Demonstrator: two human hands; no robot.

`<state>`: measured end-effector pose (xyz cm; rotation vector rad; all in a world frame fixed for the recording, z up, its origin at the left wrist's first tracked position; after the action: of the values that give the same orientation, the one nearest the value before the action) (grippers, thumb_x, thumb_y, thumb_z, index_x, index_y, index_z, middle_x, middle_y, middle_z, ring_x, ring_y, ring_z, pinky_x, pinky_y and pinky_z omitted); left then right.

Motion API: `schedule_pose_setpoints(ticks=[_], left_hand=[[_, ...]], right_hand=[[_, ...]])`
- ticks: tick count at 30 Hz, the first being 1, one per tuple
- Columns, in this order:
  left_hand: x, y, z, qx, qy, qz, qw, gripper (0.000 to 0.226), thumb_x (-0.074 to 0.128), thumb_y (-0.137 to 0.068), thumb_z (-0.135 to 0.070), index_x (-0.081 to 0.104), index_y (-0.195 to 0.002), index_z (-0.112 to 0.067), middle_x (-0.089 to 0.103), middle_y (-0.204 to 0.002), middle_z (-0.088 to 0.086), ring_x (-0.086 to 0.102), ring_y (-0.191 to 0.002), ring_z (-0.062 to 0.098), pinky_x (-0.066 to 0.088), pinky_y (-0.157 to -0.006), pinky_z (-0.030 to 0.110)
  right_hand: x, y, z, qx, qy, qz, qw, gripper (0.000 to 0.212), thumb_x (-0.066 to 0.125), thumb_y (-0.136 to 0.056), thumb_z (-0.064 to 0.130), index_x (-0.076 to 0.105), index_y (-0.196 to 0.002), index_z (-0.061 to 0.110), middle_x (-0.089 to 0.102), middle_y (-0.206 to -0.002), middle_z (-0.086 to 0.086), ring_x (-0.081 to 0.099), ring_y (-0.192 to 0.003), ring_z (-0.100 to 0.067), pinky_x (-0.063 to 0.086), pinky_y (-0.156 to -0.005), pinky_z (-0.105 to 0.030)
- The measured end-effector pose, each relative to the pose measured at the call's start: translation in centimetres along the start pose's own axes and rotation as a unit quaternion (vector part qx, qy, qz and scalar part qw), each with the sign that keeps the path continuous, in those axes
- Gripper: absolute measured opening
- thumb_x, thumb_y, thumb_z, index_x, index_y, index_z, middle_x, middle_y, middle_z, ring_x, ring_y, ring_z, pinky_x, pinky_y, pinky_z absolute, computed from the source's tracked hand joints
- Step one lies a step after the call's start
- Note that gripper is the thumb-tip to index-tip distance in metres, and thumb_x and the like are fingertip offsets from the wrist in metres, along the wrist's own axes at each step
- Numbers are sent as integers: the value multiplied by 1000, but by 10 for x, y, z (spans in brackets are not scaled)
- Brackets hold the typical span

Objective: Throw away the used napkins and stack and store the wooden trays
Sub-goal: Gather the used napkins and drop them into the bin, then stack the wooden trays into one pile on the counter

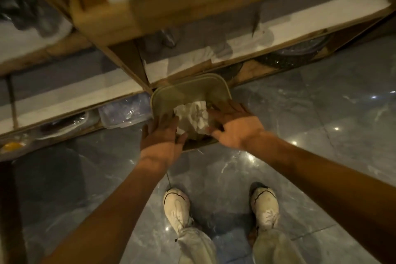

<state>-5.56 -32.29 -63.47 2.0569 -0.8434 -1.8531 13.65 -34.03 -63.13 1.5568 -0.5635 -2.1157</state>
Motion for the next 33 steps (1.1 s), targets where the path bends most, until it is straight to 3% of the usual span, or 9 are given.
schedule_pose_setpoints(ticks=[2,5,6,10,17,27,33], left_hand=[[-27,25,-10,-22,2,18,1000,59,42,-96,-52,26,-150,-35,25,-160,0,19,-148,27,13,-120,52],[-73,68,-32,-48,-7,37,998,47,38,-96,-55,48,-133,-27,56,-137,7,44,-133,30,21,-116,57],[-90,84,-40,-49,-2,31,998,46,38,-96,-55,49,-130,-26,56,-134,6,45,-132,29,23,-115,57],[-163,155,-76,-38,30,-15,999,53,37,-96,-55,37,-142,-30,36,-152,-1,25,-145,23,19,-117,56],[-291,277,-117,-88,84,-71,990,56,38,-96,-55,39,-145,-27,33,-157,1,22,-148,22,17,-120,53],[-402,422,-154,-107,142,-170,969,53,43,-96,-52,45,-142,-27,34,-157,0,23,-148,22,16,-120,54],[-427,469,-139,-103,197,-203,954,53,42,-97,-53,39,-145,-32,27,-160,-4,15,-150,15,9,-123,46]], right_hand=[[-22,29,0,12,-2,-5,1000,64,36,-91,66,39,-144,32,39,-152,-3,33,-138,-29,23,-116,-45],[-65,78,6,20,-29,-49,998,61,36,-93,63,49,-138,25,54,-137,-6,43,-129,-28,28,-113,-41],[-82,95,11,16,-47,-64,997,59,38,-94,60,48,-139,24,54,-137,-5,42,-130,-27,27,-114,-39],[-152,170,32,-17,-95,-94,991,56,43,-96,54,45,-143,25,45,-149,-1,29,-144,-22,20,-120,-38],[-268,287,54,-59,-74,-87,992,65,34,-94,64,31,-150,32,24,-161,-2,9,-151,-22,12,-122,-47],[-397,412,76,-118,-60,-115,985,64,34,-94,64,32,-150,33,24,-161,0,16,-150,-21,21,-121,-45],[-435,443,102,-139,-44,-126,981,61,35,-94,63,34,-149,34,28,-160,3,16,-150,-16,13,-120,-35]])
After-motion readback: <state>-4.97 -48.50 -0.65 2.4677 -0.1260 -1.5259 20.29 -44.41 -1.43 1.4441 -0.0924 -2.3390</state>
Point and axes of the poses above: each hand's wrist, its own y-axis away from the middle knuckle, its own x-axis out of the palm, z = x × y, the point moved 4 cm from there along -y, towards the middle knuckle
